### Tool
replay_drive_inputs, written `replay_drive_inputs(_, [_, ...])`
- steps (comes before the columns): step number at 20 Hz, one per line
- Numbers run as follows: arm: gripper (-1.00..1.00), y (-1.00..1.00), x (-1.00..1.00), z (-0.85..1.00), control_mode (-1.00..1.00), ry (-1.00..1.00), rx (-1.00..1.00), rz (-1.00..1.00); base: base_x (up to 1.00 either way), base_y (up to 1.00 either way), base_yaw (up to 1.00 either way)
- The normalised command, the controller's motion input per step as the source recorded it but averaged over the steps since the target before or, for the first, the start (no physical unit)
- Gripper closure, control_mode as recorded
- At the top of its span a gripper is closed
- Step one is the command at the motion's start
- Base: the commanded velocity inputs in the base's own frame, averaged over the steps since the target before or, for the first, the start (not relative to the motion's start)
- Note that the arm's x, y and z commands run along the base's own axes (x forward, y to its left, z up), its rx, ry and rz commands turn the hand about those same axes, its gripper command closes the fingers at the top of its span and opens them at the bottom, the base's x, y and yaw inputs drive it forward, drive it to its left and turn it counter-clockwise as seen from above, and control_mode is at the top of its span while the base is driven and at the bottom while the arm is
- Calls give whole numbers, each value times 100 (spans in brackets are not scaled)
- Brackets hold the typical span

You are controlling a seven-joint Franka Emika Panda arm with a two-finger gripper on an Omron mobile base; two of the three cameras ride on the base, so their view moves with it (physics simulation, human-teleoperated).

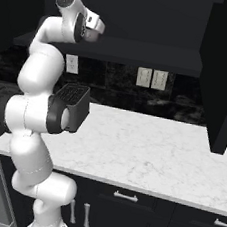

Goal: Gather all objects into one cabinet and sort the glasses and bowls to opposite sides.

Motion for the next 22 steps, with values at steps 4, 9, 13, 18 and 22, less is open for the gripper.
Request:
replay_drive_inputs(4, [100, 0, -43, 0, -100, -18, 0, 0, 0, 0, 0])
replay_drive_inputs(9, [100, -3, -46, 0, -100, -15, 0, 0, 0, 0, 0])
replay_drive_inputs(13, [100, -19, -34, 1, -100, 0, 0, 0, 0, 0, 0])
replay_drive_inputs(18, [100, -17, -28, 12, -100, 0, 4, 0, 0, 0, 0])
replay_drive_inputs(22, [100, -7, -33, 21, -100, 0, 4, 0, 0, 0, 0])
